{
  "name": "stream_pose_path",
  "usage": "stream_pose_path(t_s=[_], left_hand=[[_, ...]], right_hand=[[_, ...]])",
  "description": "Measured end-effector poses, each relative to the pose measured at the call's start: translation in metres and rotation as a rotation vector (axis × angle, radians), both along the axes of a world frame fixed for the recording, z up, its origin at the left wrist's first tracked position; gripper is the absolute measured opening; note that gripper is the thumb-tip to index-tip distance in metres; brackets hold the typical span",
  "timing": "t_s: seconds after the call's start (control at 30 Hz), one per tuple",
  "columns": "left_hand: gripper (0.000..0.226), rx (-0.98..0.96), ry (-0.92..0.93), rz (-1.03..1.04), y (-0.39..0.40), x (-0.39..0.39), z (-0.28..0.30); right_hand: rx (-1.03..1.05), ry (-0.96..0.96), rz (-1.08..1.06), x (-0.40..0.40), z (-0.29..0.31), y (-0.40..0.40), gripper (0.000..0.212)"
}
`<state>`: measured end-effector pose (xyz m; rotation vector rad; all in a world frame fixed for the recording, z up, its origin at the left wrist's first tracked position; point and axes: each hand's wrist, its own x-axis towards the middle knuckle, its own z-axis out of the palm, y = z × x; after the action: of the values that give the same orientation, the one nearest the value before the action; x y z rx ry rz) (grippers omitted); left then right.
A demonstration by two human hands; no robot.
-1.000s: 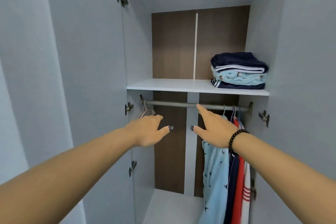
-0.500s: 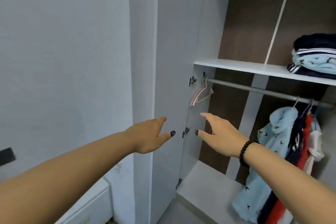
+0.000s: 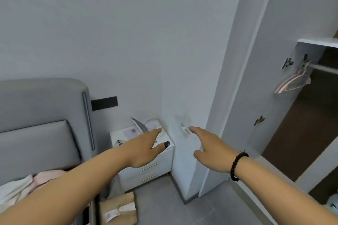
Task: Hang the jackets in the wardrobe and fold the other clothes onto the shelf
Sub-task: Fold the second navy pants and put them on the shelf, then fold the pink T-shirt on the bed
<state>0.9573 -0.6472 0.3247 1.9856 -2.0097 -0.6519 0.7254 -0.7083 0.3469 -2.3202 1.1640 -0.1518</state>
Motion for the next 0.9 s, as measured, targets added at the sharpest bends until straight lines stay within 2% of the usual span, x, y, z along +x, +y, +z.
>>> stream_pose_path(t_s=[0.27, 0.43, 0.67, 0.9], left_hand=[[0.07, 0.035, 0.194, 0.273, 0.039, 0.14, -0.045], [0.063, 0.045, 0.238, 0.505, 0.071, 0.248, -0.086], [0.057, 0.177, 0.424, 0.781, 0.121, 0.36, -0.177], [0.049, 0.293, 0.586, 1.099, 0.124, 0.434, -0.287]], right_hand=[[0.103, -0.044, 0.186, 0.171, -0.041, -0.014, 0.068], [0.197, -0.026, 0.281, 0.286, -0.084, -0.02, 0.063], [0.368, 0.08, 0.413, 0.418, -0.174, 0.001, 0.06], [0.526, 0.23, 0.455, 0.49, -0.268, 0.019, 0.052]])
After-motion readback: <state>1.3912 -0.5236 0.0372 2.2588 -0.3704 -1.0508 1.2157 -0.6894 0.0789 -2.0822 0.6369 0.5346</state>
